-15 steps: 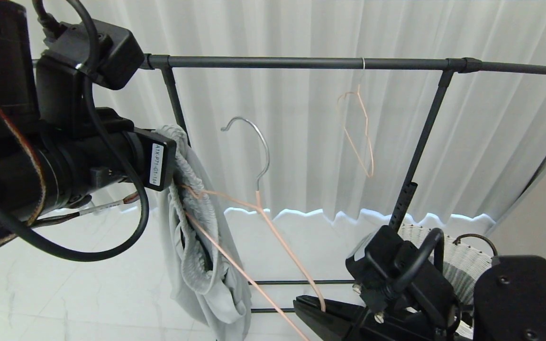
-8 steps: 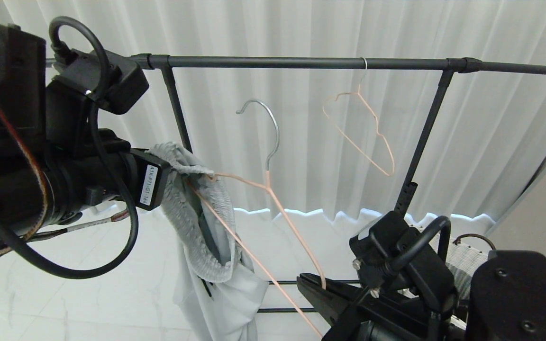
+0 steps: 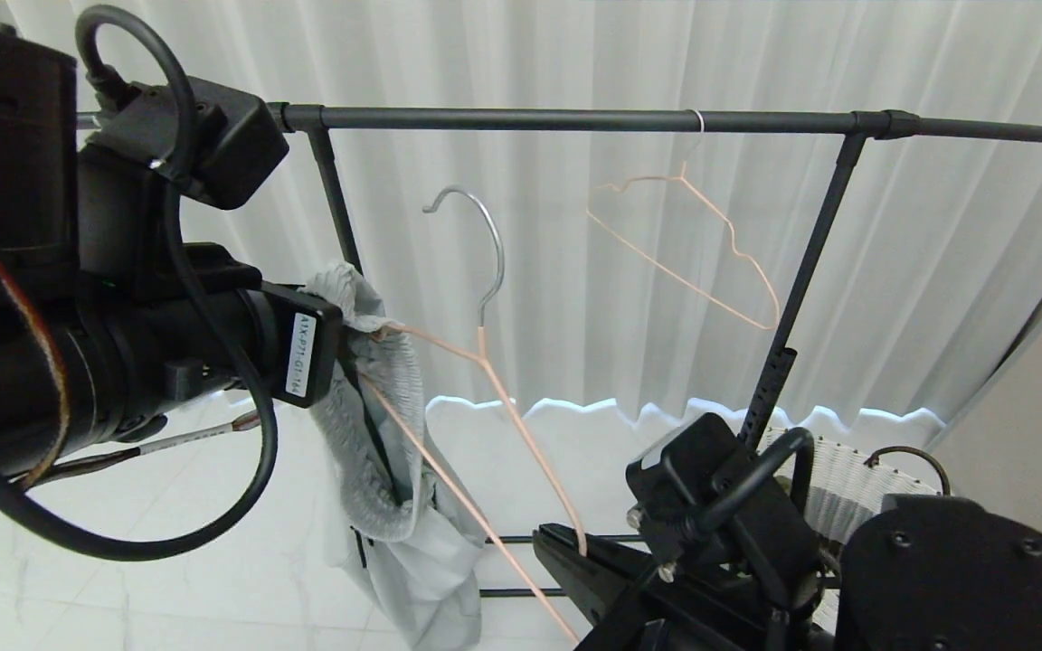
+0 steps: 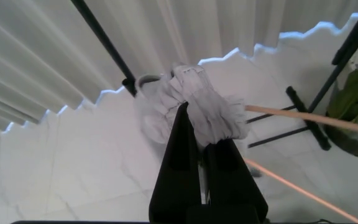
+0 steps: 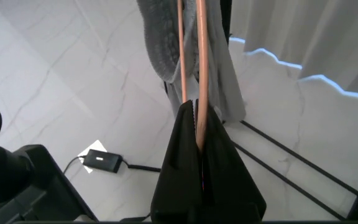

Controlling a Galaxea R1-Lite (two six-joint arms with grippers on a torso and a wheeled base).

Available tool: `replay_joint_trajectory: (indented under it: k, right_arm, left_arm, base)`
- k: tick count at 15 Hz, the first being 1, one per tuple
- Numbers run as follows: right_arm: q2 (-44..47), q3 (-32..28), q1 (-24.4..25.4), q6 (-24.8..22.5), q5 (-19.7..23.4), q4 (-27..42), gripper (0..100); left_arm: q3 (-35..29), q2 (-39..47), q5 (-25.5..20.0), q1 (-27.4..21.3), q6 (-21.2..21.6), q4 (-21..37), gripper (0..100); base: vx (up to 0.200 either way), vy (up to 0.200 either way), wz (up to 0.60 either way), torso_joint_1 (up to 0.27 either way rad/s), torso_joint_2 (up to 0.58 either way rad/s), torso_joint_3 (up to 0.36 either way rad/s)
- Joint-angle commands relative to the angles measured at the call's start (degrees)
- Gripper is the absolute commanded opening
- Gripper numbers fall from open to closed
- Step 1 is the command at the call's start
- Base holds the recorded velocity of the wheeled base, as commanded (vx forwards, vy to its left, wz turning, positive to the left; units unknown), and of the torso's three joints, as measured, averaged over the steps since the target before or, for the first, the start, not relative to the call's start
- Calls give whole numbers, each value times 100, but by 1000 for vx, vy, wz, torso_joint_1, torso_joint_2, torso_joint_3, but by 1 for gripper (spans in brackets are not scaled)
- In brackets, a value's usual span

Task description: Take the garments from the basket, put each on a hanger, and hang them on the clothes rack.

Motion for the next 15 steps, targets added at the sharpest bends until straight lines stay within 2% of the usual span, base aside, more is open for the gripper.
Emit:
replay_joint_trajectory:
  k: [1,3,5,7,9,11,15]
  right_arm:
    - [280,-96,0,8,-3,-32,0]
    - [474,-201,-26,43,-12,-58,0]
    - [623,-368,-70,51,-3,-67,0]
    - [632,-386,-149,51,-21,-75,0]
    - [491,-289,-254,43,-91,-75,0]
    - [324,-96,-395,25,-135,-75,0]
    - [184,27,-527,-1,-223,-75,0]
  left_arm:
    - [-8,-47,-2,-89,-12,0,0]
    - [-43,-74,-10,-89,-30,-9,0]
    - [-131,-74,-10,-89,-285,0,0]
    - [-105,-74,7,96,-329,0,0]
    - [-96,-30,25,553,-214,0,0]
    - [-87,-47,25,781,23,0,0]
    - [97,-21,25,790,146,8,0]
  base:
    - [0,0,0,0,0,0]
    - [0,0,0,0,0,0]
    - [0,0,0,0,0,0]
    - [0,0,0,0,0,0]
    - [0,0,0,0,0,0]
    - [0,0,0,0,0,0]
    - [0,0,0,0,0,0]
